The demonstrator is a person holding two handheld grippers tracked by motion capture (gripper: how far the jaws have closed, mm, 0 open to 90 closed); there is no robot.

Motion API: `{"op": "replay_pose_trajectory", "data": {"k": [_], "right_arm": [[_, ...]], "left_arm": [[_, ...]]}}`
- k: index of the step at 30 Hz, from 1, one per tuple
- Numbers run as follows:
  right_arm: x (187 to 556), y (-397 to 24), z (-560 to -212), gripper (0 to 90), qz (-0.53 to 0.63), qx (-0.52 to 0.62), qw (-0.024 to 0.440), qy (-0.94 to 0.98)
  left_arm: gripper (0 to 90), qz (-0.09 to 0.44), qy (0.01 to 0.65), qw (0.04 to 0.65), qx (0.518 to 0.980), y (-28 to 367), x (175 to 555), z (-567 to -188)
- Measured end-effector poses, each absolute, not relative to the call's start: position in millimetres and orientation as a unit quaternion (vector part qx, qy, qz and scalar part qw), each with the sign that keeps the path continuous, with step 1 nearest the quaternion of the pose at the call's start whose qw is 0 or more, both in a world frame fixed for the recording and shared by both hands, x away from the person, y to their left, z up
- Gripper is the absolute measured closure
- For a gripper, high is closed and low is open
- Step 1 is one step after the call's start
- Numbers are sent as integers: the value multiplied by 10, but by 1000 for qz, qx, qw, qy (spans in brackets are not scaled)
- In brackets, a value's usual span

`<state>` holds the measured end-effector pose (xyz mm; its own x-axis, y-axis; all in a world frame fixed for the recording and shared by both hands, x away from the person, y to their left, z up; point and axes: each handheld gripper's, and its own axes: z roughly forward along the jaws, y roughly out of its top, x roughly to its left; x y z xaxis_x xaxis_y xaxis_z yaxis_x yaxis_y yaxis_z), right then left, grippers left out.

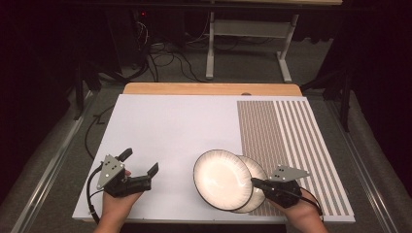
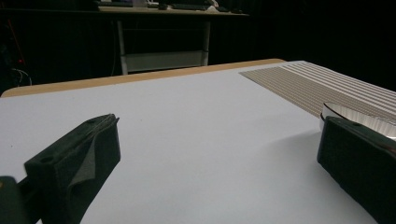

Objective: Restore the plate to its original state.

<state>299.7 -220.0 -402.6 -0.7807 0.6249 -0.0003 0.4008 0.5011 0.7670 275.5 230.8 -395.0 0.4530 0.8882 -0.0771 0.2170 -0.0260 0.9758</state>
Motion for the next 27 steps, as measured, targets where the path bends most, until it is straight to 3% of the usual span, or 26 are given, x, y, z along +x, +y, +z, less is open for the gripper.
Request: {"op": "replay_pose_trajectory", "data": {"k": [27], "right_arm": [[2989,-2198,-4021,900,397,305,142,854]], "left_arm": [[6,301,421,563,645,2312,2749,-3941]]}}
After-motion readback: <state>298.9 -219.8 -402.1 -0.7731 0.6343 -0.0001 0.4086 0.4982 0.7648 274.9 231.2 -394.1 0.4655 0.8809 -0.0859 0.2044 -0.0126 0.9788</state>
